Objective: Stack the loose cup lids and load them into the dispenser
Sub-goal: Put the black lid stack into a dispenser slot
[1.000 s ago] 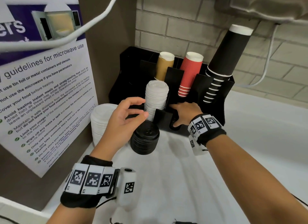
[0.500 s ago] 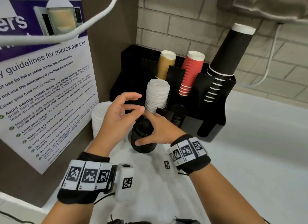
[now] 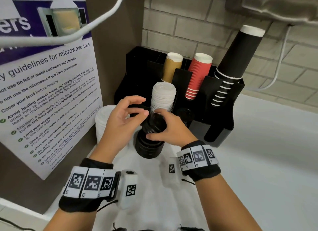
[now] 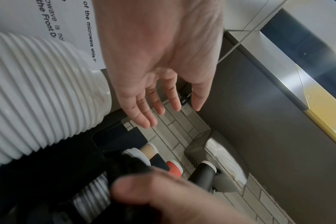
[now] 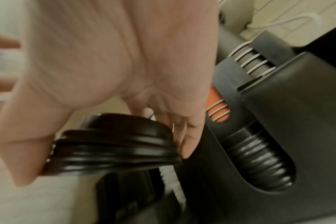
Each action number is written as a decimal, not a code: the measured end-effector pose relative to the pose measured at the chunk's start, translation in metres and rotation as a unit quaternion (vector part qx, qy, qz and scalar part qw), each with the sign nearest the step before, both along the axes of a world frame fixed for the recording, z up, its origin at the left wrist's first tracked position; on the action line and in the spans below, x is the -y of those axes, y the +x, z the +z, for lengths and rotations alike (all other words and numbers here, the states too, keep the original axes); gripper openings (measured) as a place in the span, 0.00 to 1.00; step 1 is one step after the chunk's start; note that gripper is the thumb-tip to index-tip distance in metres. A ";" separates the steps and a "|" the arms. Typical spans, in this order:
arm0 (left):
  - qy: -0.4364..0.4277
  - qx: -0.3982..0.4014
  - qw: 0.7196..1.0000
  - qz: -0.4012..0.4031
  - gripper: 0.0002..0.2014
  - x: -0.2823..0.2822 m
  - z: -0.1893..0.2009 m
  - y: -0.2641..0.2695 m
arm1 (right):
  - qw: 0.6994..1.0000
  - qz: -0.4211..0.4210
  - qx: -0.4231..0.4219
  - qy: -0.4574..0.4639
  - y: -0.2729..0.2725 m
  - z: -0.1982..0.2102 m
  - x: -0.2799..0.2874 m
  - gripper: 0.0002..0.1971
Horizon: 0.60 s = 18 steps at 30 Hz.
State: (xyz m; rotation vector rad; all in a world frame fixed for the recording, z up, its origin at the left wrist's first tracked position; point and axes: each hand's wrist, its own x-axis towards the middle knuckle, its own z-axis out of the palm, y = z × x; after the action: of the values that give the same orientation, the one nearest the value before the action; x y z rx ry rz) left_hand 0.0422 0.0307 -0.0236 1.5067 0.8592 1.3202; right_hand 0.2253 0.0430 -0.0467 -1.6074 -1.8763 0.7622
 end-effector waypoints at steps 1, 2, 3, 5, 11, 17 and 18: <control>0.002 -0.001 1.000 -0.005 0.17 0.000 -0.002 0.001 | 0.999 -0.015 -0.047 0.011 0.002 0.005 0.005 0.38; 0.004 -0.005 1.000 -0.014 0.21 0.000 -0.004 0.002 | 0.994 -0.029 -0.100 0.015 0.004 0.009 0.011 0.36; 0.005 -0.015 0.999 -0.030 0.27 0.000 -0.006 0.003 | 0.987 -0.038 -0.156 0.014 0.006 0.014 0.017 0.35; 0.003 -0.034 0.996 -0.088 0.36 0.002 -0.011 0.007 | 0.969 -0.033 -0.246 0.007 0.007 0.020 0.029 0.33; -0.011 0.011 0.983 -0.181 0.43 0.008 -0.020 0.024 | 0.942 0.041 -0.332 -0.029 0.010 0.029 0.054 0.33; -0.011 0.017 0.981 -0.193 0.43 0.010 -0.018 0.025 | 0.940 0.025 -0.339 -0.020 0.023 0.034 0.063 0.31; -0.010 0.023 0.982 -0.187 0.42 0.011 -0.018 0.026 | 0.941 0.017 -0.338 -0.014 0.022 0.034 0.063 0.31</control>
State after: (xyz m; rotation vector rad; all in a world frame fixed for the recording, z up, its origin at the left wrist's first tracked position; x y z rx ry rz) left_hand 0.0685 0.0201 -0.0414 1.5265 0.5251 1.0595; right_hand 0.2476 -0.0204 -0.0122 -1.1181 -1.3889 1.1782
